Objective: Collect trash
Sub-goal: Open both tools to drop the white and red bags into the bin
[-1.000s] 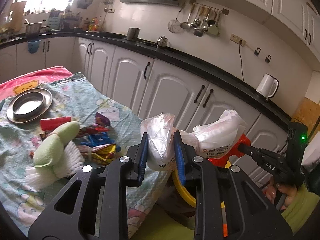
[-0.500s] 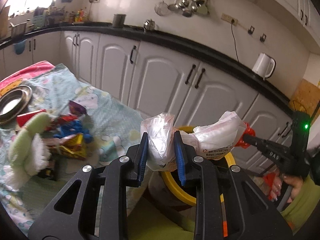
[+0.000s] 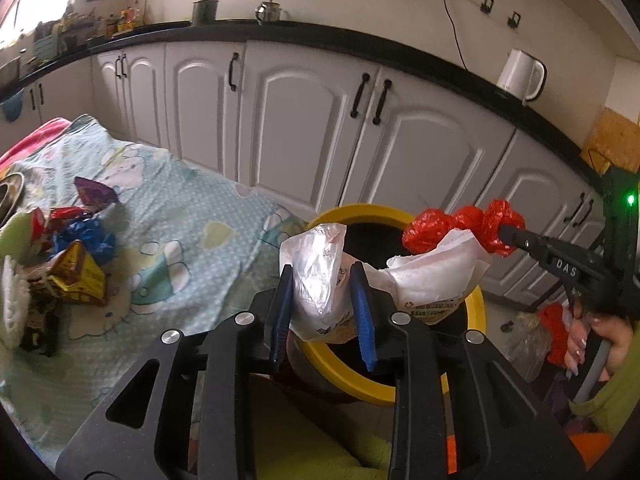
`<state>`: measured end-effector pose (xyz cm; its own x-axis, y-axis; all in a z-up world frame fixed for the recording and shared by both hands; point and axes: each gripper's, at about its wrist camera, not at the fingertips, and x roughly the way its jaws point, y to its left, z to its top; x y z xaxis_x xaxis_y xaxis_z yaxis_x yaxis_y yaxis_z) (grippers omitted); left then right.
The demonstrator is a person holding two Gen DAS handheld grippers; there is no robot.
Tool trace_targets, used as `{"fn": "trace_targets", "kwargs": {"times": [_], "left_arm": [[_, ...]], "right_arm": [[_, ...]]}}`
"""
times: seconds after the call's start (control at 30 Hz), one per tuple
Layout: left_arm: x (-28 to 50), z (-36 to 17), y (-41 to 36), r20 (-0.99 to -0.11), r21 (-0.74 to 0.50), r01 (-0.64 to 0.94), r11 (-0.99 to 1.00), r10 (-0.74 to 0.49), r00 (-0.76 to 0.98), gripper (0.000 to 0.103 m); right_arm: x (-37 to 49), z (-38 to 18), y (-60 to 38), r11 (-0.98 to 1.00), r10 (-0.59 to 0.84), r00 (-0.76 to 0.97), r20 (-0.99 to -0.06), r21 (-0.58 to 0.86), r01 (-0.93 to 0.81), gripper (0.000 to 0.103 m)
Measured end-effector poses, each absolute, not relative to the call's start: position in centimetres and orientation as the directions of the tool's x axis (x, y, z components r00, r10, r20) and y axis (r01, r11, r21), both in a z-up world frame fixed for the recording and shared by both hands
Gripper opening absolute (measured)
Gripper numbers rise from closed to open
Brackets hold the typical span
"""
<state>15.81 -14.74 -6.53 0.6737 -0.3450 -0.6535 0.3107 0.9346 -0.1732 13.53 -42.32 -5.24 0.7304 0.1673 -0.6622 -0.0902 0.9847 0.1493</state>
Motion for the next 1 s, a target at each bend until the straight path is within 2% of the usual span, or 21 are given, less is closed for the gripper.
{"fn": "trace_targets", "kwargs": {"times": [0.37,0.43,0.5,0.57,0.7,0.87,1.0], "left_arm": [[16.1,-7.7,-15.9,-0.675,-0.165,0.335,0.928,-0.354,0.647,0.026],[16.2,-7.6,-16.0,-0.672,-0.168,0.332,0.928,-0.355,0.650,0.027],[16.2,-7.6,-15.9,-0.671,-0.175,0.332,0.927,-0.359,0.649,0.029],[16.2,-7.6,-15.7,-0.667,-0.183,0.331,0.926,-0.364,0.650,0.042],[16.1,-7.3,-15.1,-0.655,-0.204,0.318,0.926,-0.371,0.658,0.056],[15.8,-6.7,-13.6,-0.631,-0.246,0.281,0.928,-0.373,0.680,0.080],[15.1,-5.8,-11.9,-0.605,-0.260,0.239,0.936,-0.351,0.715,0.091]], "right_arm": [[14.1,-5.8,-42.5,0.981,0.182,0.716,-0.674,0.177,-0.083,0.008],[14.2,-5.9,-42.4,0.980,0.186,0.712,-0.677,0.181,-0.083,0.017],[14.2,-5.8,-42.5,0.979,0.185,0.717,-0.672,0.187,-0.077,0.037],[14.2,-5.7,-42.5,0.979,0.187,0.721,-0.668,0.190,-0.077,0.041],[14.1,-5.5,-42.5,0.979,0.182,0.729,-0.659,0.191,-0.072,0.051],[13.8,-4.7,-42.0,0.978,0.190,0.741,-0.643,0.192,-0.085,0.056],[13.4,-3.8,-40.6,0.975,0.213,0.752,-0.624,0.186,-0.122,0.060]]}}
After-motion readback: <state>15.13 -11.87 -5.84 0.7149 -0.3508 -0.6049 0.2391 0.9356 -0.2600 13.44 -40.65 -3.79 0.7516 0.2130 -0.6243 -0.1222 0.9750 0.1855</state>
